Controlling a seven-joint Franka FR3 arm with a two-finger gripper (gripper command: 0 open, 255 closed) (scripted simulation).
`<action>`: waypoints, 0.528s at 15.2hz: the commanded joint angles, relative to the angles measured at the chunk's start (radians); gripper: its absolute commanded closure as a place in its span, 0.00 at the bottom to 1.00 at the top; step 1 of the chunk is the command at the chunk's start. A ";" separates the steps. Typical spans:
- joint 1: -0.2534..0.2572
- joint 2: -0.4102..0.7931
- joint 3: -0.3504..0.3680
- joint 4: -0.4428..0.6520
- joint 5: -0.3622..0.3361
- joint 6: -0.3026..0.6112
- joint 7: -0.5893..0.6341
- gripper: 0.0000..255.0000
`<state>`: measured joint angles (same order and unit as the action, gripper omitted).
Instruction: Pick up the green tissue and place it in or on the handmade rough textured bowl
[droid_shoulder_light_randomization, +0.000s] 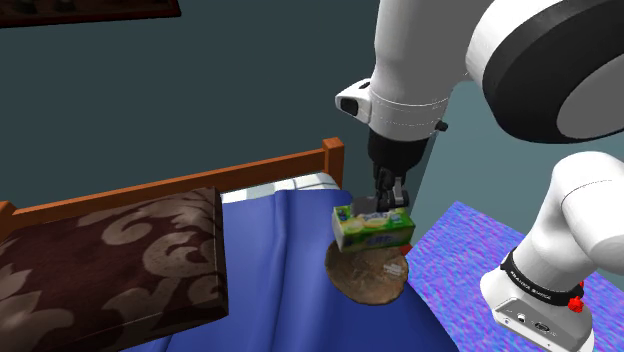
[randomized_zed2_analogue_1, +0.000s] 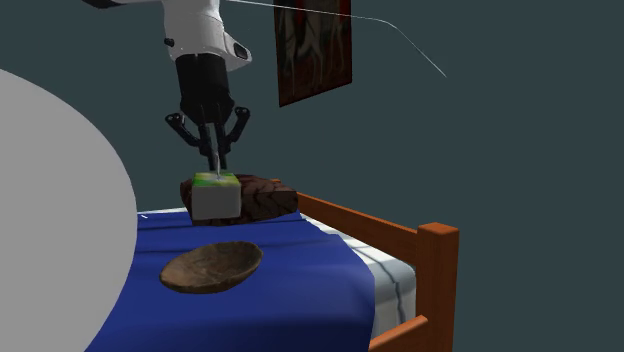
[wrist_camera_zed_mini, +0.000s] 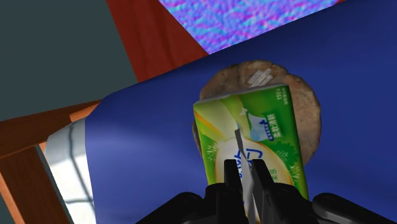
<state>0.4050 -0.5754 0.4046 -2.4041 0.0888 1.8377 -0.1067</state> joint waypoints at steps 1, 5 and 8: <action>0.003 -0.003 0.004 -0.025 0.004 0.023 0.003 1.00; 0.004 0.008 0.014 -0.071 0.008 0.079 0.009 1.00; 0.005 0.019 0.022 -0.104 0.010 0.122 0.014 1.00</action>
<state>0.4092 -0.5607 0.4230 -2.4966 0.0972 1.9438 -0.0956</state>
